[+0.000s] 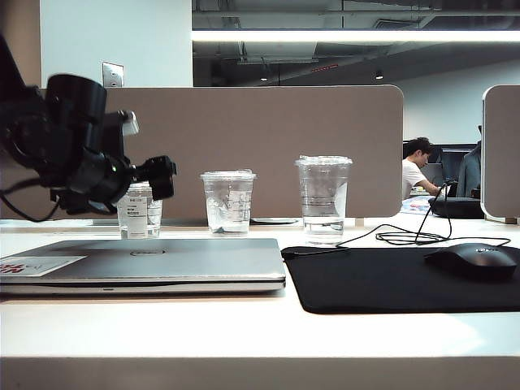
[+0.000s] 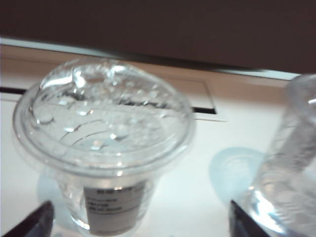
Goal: Pick up the coffee cup on the left and place it on the left side of the laptop.
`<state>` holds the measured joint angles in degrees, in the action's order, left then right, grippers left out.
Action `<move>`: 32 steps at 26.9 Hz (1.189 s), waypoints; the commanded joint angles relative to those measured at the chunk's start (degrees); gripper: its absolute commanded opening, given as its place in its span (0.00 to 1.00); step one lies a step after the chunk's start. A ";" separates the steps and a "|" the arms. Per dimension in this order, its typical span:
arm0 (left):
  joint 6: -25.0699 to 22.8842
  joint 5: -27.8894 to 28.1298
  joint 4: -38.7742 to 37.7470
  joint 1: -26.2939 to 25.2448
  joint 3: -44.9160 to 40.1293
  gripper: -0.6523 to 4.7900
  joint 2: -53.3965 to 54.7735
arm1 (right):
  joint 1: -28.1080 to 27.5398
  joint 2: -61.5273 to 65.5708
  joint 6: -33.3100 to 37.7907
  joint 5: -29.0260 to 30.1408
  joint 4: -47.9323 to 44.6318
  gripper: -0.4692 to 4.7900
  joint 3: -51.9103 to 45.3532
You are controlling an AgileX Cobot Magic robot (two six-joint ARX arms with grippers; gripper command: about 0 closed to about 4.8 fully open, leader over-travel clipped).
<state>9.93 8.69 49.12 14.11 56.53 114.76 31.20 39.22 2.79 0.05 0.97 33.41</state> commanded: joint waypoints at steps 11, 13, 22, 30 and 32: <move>-0.28 0.83 1.95 -0.33 8.09 1.00 8.24 | 0.11 -0.13 -0.04 9.09 0.83 0.08 0.44; -0.48 1.57 1.95 -0.50 9.09 1.00 9.14 | 0.09 -0.13 -0.07 9.07 0.96 0.08 0.44; -0.52 -0.11 0.48 -2.51 14.10 1.00 13.09 | 0.11 -0.13 -0.04 9.11 0.96 0.08 0.44; -3.54 -2.16 -1.90 -2.69 19.17 1.00 15.50 | 0.11 -0.13 -0.04 9.14 0.96 0.08 0.44; -3.58 -2.32 -1.86 -2.71 20.04 1.00 15.98 | 0.11 -0.13 -0.04 9.14 0.94 0.08 0.44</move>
<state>6.90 6.76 46.76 11.38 75.83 130.56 31.24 39.24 2.79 9.06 2.94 33.41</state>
